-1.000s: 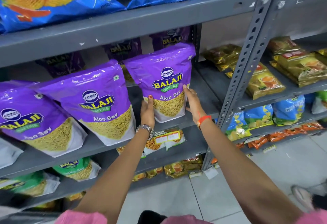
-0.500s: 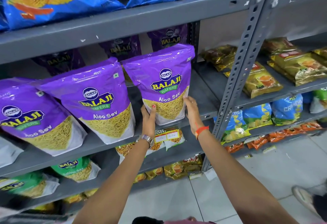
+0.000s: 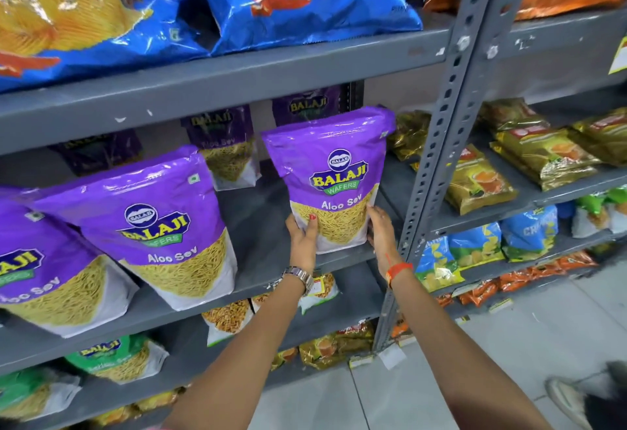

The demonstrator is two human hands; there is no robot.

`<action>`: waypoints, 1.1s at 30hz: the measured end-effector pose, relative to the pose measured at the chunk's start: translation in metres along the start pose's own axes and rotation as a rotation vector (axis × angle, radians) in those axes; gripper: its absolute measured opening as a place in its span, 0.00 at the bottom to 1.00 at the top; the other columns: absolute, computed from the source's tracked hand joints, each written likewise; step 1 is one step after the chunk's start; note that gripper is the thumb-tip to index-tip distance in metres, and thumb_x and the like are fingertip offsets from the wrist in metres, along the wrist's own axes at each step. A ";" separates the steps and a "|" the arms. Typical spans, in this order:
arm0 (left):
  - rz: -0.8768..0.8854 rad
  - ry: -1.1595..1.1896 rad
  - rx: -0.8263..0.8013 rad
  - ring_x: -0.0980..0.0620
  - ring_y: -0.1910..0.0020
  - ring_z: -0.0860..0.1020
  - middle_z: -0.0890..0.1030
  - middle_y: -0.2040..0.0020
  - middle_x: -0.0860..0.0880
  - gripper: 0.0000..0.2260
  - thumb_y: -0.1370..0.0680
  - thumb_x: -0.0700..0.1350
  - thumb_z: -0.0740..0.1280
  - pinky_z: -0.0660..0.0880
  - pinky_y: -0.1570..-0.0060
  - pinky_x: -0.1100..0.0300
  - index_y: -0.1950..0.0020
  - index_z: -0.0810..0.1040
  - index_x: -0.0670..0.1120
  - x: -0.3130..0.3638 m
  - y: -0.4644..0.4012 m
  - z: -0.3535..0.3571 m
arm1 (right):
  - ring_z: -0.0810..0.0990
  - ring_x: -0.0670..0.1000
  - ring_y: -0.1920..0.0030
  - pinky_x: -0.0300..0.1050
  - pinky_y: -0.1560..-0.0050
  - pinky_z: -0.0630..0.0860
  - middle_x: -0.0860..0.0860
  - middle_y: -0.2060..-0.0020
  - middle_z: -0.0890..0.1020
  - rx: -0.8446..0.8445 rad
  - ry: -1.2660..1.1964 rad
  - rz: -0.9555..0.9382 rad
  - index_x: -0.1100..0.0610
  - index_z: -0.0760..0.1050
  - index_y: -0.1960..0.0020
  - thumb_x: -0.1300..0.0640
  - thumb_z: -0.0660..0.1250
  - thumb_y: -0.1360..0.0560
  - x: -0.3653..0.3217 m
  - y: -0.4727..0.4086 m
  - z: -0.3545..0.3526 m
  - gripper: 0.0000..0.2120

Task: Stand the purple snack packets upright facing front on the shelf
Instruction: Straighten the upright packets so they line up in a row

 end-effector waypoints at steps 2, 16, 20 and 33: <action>-0.020 -0.006 -0.006 0.49 0.40 0.71 0.67 0.31 0.39 0.22 0.22 0.41 0.58 0.67 0.41 0.59 0.31 0.54 0.41 -0.002 -0.001 0.009 | 0.75 0.58 0.36 0.60 0.31 0.68 0.59 0.36 0.77 0.012 0.027 0.007 0.51 0.71 0.45 0.32 0.64 0.40 -0.003 -0.004 -0.009 0.32; 0.113 -0.026 0.039 0.53 0.33 0.67 0.67 0.32 0.47 0.21 0.24 0.42 0.61 0.67 0.41 0.74 0.32 0.61 0.44 -0.005 0.028 -0.023 | 0.69 0.49 0.39 0.34 0.41 0.68 0.59 0.34 0.66 0.382 0.029 -0.386 0.60 0.65 0.34 0.50 0.63 0.27 -0.025 0.116 0.013 0.25; 0.146 -0.004 0.052 0.56 0.45 0.75 0.76 0.44 0.48 0.14 0.29 0.48 0.62 0.73 0.45 0.63 0.43 0.69 0.50 -0.022 0.065 -0.076 | 0.68 0.51 0.42 0.44 0.40 0.71 0.55 0.40 0.63 0.375 0.008 -0.419 0.60 0.67 0.37 0.54 0.64 0.30 0.000 0.138 0.059 0.23; 0.195 -0.018 0.572 0.53 0.34 0.64 0.64 0.35 0.47 0.32 0.29 0.51 0.65 0.63 0.35 0.61 0.32 0.58 0.38 0.025 0.053 -0.257 | 0.62 0.49 0.30 0.48 0.26 0.60 0.54 0.32 0.62 -0.248 0.090 -0.156 0.56 0.60 0.28 0.52 0.61 0.23 0.019 0.148 0.227 0.25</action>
Point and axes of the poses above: each hand's wrist, its own y-axis away from the middle knuckle, its own z-axis out of the palm, x = y × z, the point moved 6 cm from there along -y, towards the middle knuckle
